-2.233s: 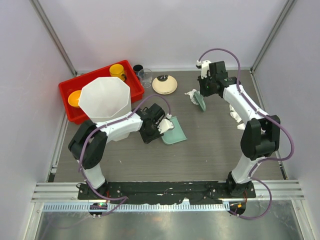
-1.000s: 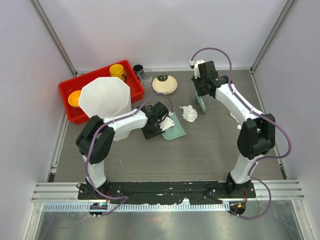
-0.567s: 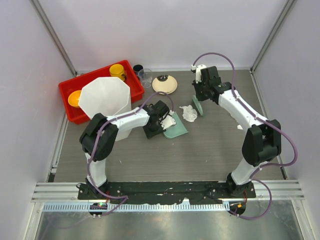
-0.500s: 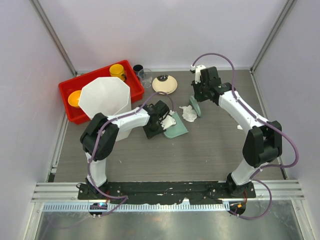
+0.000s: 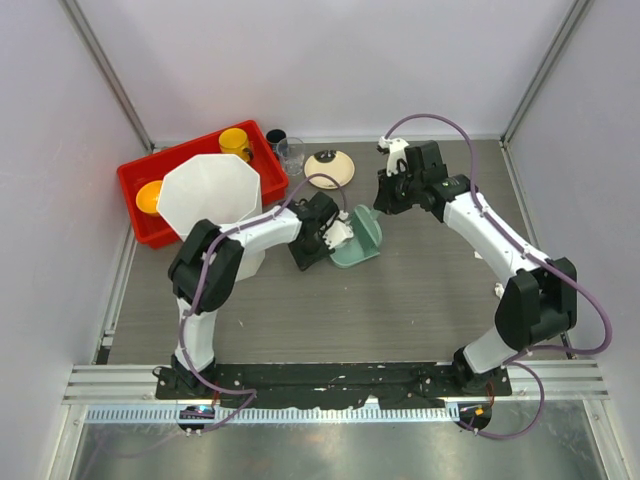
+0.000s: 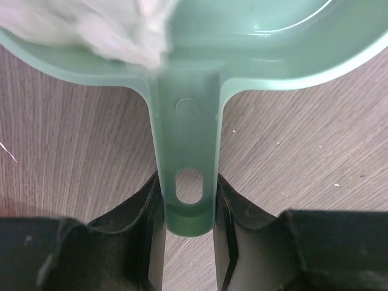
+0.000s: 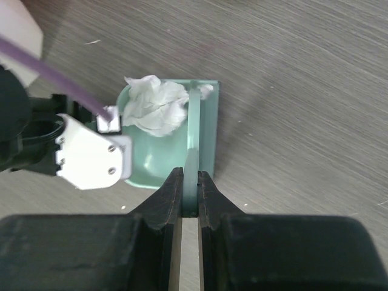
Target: Sweep away the paper scraps from the table
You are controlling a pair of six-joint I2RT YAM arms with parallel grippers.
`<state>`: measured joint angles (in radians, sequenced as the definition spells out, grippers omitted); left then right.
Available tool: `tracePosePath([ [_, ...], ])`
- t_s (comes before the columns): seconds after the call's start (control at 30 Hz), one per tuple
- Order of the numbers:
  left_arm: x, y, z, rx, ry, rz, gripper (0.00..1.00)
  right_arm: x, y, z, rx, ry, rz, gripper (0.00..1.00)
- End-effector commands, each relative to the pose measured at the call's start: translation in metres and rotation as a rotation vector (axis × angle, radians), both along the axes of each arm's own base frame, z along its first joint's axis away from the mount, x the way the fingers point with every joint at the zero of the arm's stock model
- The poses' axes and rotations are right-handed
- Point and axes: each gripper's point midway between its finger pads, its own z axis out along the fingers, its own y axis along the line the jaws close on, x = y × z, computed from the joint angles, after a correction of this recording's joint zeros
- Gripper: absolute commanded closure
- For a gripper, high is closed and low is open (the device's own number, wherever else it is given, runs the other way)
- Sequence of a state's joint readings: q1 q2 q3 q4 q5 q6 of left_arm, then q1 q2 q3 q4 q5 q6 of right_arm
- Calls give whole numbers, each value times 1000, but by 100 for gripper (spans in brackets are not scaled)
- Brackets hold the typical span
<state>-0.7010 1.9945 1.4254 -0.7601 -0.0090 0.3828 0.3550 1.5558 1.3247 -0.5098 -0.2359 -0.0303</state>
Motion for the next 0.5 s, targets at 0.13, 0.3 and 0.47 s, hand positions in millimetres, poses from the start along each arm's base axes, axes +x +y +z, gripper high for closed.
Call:
tracePosePath([
  [0.13,23,-23,32,-181,-105,42,100,-15,-17,68,17,-104,-99,99],
  [0.3,25,-26,54,-237,-154,36,100,-16,-56,113,-72,-235,-250,99],
  [0.47,18,-35,84,-306,-146,15,100,-30,-86,172,-67,-456,-353,99],
])
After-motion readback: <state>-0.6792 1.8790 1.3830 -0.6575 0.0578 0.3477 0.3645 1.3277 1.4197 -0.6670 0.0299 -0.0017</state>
